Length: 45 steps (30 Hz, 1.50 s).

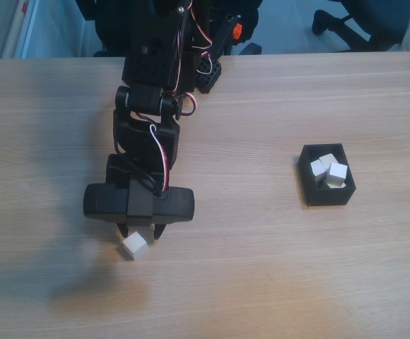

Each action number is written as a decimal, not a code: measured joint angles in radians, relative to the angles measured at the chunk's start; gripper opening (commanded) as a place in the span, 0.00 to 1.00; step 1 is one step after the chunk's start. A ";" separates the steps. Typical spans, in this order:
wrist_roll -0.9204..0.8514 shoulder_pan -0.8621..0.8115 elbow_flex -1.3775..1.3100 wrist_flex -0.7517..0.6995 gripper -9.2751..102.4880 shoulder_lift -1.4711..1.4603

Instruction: Pick blocks and place them in the box.

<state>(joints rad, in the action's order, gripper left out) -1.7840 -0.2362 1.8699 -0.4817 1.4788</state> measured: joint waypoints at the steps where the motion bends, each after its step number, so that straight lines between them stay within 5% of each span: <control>1: -0.005 0.000 -0.006 0.000 0.21 -0.005; 18: -0.009 0.000 -0.120 0.009 0.21 -0.104; 26: -0.011 0.000 -0.123 0.009 0.08 -0.107; 33: 0.020 0.000 -0.107 0.009 0.08 -0.101; 45: 0.178 0.187 0.132 -0.018 0.08 0.272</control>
<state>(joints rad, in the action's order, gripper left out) -1.6061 -0.0491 2.0018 -0.5001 1.7503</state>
